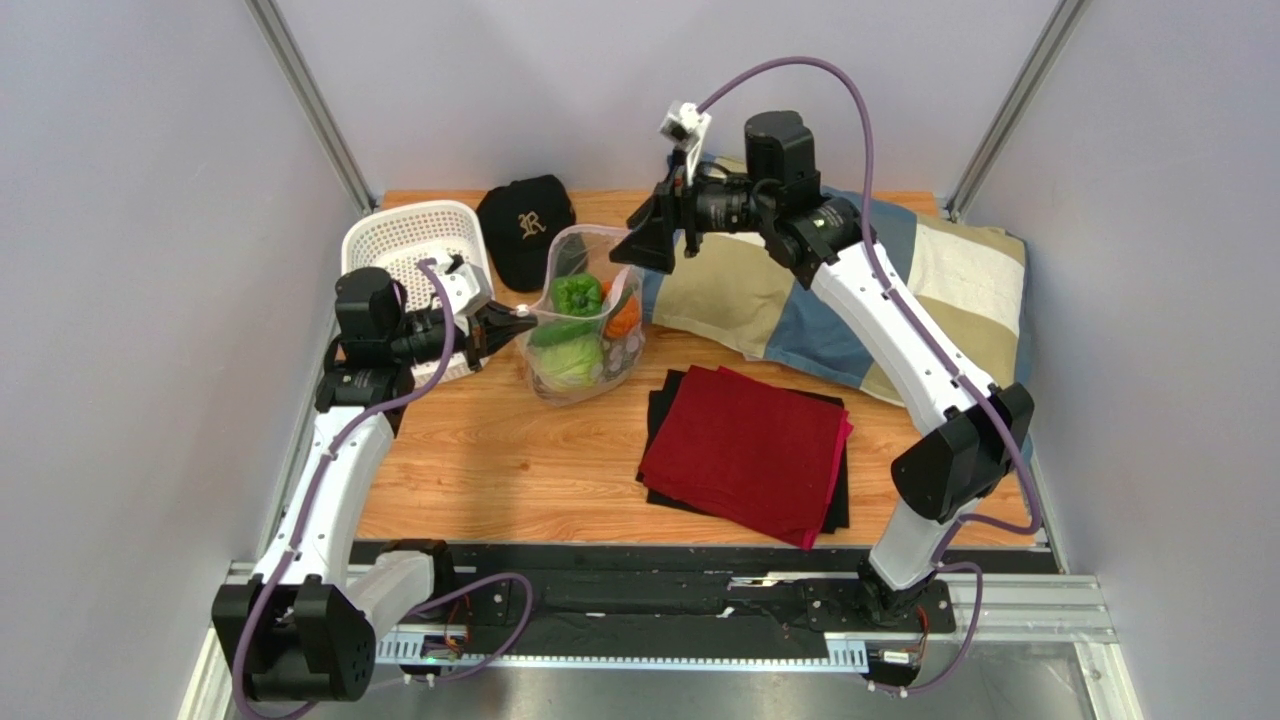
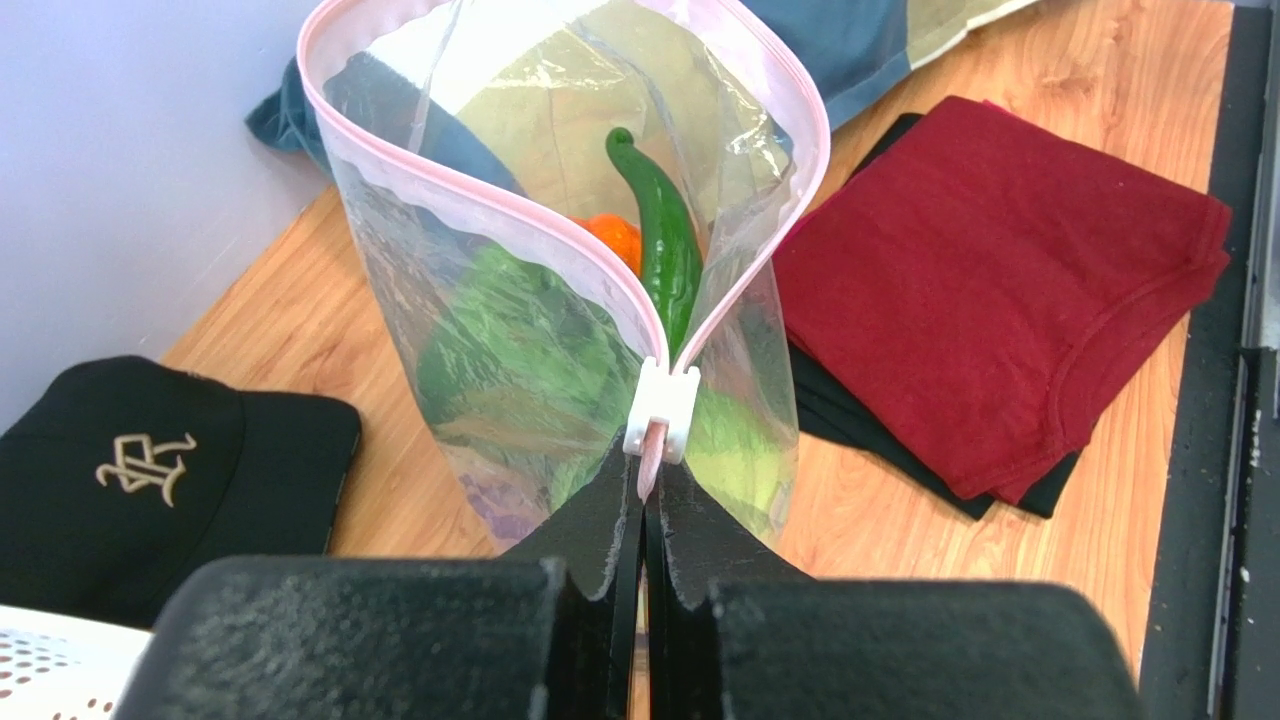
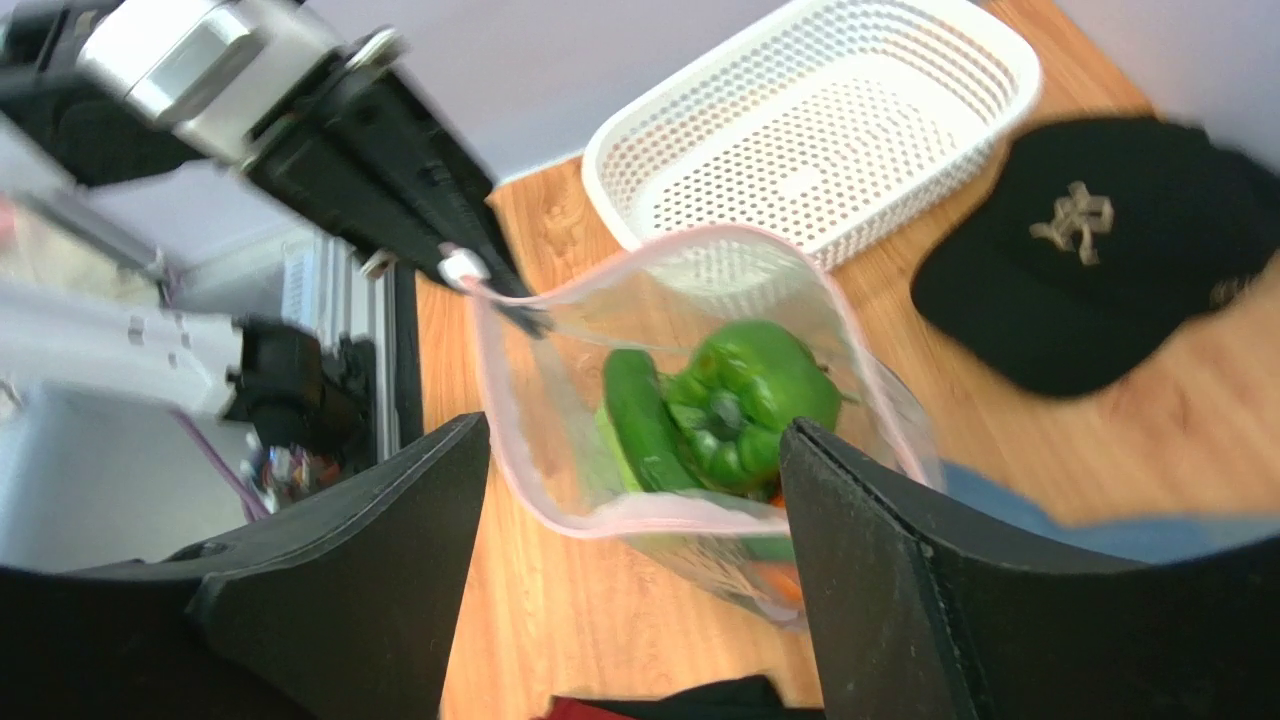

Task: Place the food in the zip-top bag and seal the zipper
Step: Zip the zipper food storage bag at the center of the board.

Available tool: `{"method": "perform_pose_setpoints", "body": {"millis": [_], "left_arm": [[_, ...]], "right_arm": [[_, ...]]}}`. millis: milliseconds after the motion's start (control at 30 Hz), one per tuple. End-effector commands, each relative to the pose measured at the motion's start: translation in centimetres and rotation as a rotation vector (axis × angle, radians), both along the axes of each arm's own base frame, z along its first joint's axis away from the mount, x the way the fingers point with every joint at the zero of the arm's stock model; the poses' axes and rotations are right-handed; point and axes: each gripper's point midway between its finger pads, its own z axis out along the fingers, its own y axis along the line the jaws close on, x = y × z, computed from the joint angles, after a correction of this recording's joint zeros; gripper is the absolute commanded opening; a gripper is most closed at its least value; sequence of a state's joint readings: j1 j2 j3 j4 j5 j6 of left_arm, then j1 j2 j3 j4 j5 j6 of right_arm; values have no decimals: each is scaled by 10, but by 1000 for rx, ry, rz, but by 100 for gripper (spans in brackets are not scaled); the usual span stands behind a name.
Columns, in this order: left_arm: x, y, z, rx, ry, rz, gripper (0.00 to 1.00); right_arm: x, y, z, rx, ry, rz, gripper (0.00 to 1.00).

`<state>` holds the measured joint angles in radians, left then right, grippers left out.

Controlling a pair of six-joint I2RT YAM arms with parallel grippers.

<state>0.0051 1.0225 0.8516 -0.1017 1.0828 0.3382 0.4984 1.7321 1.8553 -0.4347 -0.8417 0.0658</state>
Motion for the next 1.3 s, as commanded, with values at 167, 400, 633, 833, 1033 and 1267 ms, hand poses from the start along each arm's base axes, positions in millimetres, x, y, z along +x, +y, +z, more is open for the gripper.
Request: {"method": "perform_pose_setpoints", "body": {"millis": [167,400,633,833,1033,1267], "left_arm": [[-22,-14,27,40,-149,-99,0],[-30,-15,27,50,-164,-106,0],[-32,-16,27,51,-170,-114,0],[-34,-16,27,57,-176,-123,0],[-35,-16,26,69,-188,-122,0],[-36,-17,24,80,-194,-129,0]], "right_arm": [[-86,55,17,-76,-540,385,70],[-104,77,6,-83,-658,457,59],[-107,92,-12,-133,-687,489,48],[-105,103,-19,-156,-712,495,48],[-106,109,-22,-165,-709,494,45],[-106,111,-23,-169,-709,492,43]]}}
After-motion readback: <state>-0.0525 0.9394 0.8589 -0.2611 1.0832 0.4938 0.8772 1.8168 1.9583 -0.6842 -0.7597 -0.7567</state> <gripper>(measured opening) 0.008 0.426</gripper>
